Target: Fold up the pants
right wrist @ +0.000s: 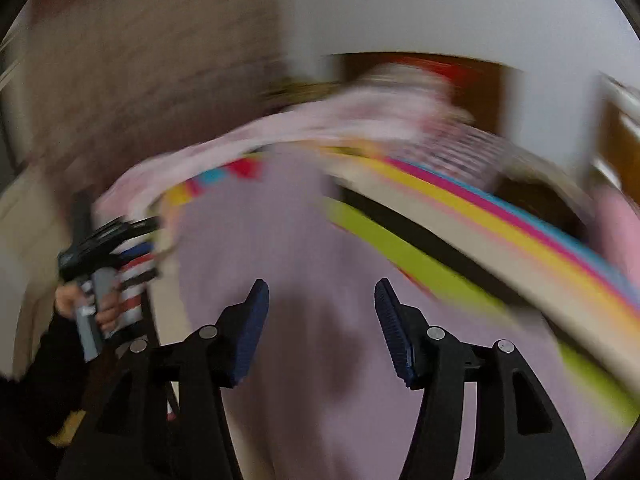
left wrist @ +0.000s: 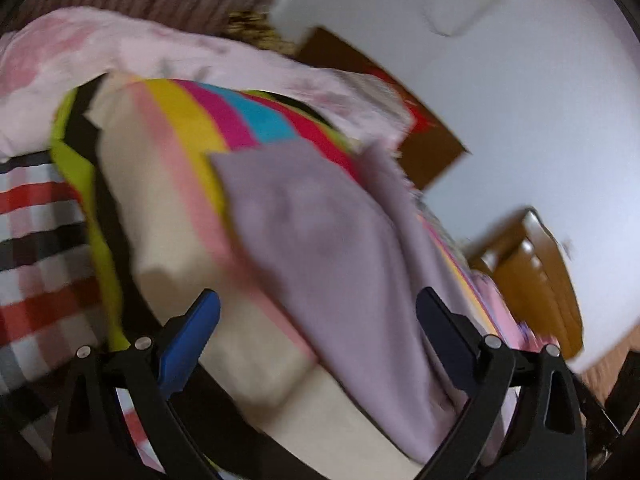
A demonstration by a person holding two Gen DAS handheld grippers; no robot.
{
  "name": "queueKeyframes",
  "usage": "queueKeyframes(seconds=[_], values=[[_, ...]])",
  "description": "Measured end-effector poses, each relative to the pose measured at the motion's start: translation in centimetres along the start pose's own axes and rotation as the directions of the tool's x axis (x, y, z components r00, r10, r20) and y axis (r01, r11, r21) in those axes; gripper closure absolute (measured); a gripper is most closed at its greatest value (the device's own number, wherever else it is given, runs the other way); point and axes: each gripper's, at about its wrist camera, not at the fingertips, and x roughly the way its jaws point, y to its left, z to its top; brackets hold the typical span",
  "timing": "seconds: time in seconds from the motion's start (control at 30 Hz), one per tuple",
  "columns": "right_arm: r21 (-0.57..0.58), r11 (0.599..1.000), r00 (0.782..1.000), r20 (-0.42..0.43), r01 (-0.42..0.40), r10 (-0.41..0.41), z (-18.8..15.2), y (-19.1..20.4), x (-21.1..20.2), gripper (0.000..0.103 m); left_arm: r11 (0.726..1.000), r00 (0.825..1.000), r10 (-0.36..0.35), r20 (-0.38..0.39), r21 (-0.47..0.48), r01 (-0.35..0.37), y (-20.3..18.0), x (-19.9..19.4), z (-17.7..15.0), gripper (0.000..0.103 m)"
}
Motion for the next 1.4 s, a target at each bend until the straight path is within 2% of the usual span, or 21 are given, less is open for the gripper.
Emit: queueKeyframes(seconds=[0.07, 0.2, 0.33, 0.43, 0.53, 0.57, 0.63, 0.67, 0.7, 0.73, 0.77, 0.8, 0.9, 0.97, 1.03, 1.17, 1.23, 1.27, 1.33, 1.37, 1.4], values=[[-0.062, 0.993, 0.991, -0.086, -0.104, 0.098, 4.7, 1.1, 6.1, 0.048, 0.999, 0.999, 0.032, 0.008, -0.027, -0.032, 1.2, 0.9, 1.7, 0.006], [-0.192, 0.958, 0.963, -0.204, -0.214, 0.174, 12.1, 4.6, 17.0, 0.049, 0.998, 0.998, 0.060, 0.013, -0.037, -0.060, 1.8, 3.1, 4.2, 0.007], [-0.224, 0.931, 0.935, -0.273, -0.289, 0.225, 16.0, 5.3, 23.9, 0.055, 0.995, 0.997, 0.075, -0.005, -0.066, -0.075, 2.5, 5.5, 5.7, 0.016], [-0.212, 0.928, 0.916, -0.331, -0.305, 0.226, 17.0, 4.8, 28.5, 0.055, 0.992, 0.997, 0.058, -0.058, -0.107, -0.064, 3.5, 7.1, 6.0, 0.018], [-0.201, 0.929, 0.897, -0.386, -0.311, 0.216, 15.8, 4.2, 30.7, 0.060, 0.987, 0.997, 0.050, -0.051, -0.147, -0.058, 4.4, 7.2, 6.4, 0.018], [-0.202, 0.925, 0.898, -0.375, -0.321, 0.230, 15.3, 4.6, 31.1, 0.060, 0.988, 0.996, 0.066, -0.056, -0.136, -0.073, 4.5, 7.3, 6.4, 0.018], [-0.195, 0.915, 0.894, -0.360, -0.353, 0.268, 14.7, 4.2, 30.6, 0.076, 0.988, 0.995, 0.071, -0.073, -0.130, -0.081, 4.5, 7.6, 6.3, 0.022], [-0.203, 0.917, 0.902, -0.342, -0.343, 0.262, 14.6, 4.1, 30.3, 0.081, 0.987, 0.992, 0.095, -0.083, -0.125, -0.105, 4.6, 7.9, 6.5, 0.034], [-0.206, 0.915, 0.905, -0.329, -0.347, 0.269, 14.6, 4.1, 30.0, 0.087, 0.985, 0.988, 0.126, -0.086, -0.109, -0.135, 4.7, 8.0, 6.5, 0.055], [-0.208, 0.914, 0.908, -0.316, -0.349, 0.275, 14.6, 4.1, 29.8, 0.089, 0.984, 0.986, 0.142, -0.083, -0.097, -0.150, 4.9, 8.1, 6.6, 0.064], [-0.210, 0.914, 0.913, -0.299, -0.348, 0.279, 14.7, 4.2, 29.4, 0.090, 0.985, 0.987, 0.142, -0.076, -0.087, -0.148, 5.0, 7.8, 6.7, 0.082], [-0.210, 0.914, 0.916, -0.284, -0.346, 0.282, 14.9, 4.2, 28.9, 0.090, 0.987, 0.990, 0.126, -0.064, -0.088, -0.132, 5.0, 7.2, 6.9, 0.093], [-0.236, 0.911, 0.934, -0.202, -0.337, 0.293, 16.5, 5.0, 26.8, 0.091, 0.993, 0.996, 0.090, -0.002, -0.082, -0.090, 4.5, 5.0, 8.1, 0.095], [-0.237, 0.914, 0.939, -0.190, -0.328, 0.288, 17.3, 5.3, 26.6, 0.091, 0.993, 0.995, 0.090, 0.038, -0.084, -0.086, 4.1, 3.9, 8.6, 0.095], [-0.251, 0.920, 0.945, -0.211, -0.300, 0.251, 17.2, 5.5, 27.7, 0.091, 0.991, 0.992, 0.120, 0.050, -0.067, -0.116, 3.7, 4.2, 8.8, 0.096], [-0.218, 0.939, 0.938, -0.285, -0.264, 0.198, 15.0, 5.2, 31.6, 0.091, 0.977, 0.979, 0.205, -0.001, -0.058, -0.205, 4.4, 6.6, 7.9, 0.095], [-0.214, 0.943, 0.943, -0.271, -0.256, 0.194, 14.7, 5.2, 31.8, 0.090, 0.971, 0.973, 0.229, -0.024, -0.061, -0.230, 5.0, 7.6, 7.8, 0.088], [-0.197, 0.946, 0.941, -0.273, -0.258, 0.200, 15.0, 5.1, 31.5, 0.086, 0.969, 0.970, 0.241, -0.024, -0.056, -0.242, 5.0, 7.6, 7.6, 0.081], [-0.134, 0.955, 0.937, -0.268, -0.265, 0.223, 15.7, 4.1, 30.0, 0.068, 0.959, 0.961, 0.277, -0.016, -0.056, -0.278, 5.0, 6.8, 7.7, 0.056], [-0.106, 0.953, 0.939, -0.233, -0.283, 0.253, 16.2, 3.1, 28.5, 0.067, 0.943, 0.945, 0.327, 0.005, -0.068, -0.326, 5.1, 5.9, 7.8, 0.033], [-0.096, 0.953, 0.944, -0.198, -0.288, 0.265, 16.5, 2.3, 27.4, 0.065, 0.928, 0.929, 0.368, 0.041, -0.080, -0.365, 5.0, 4.7, 7.9, 0.023]])
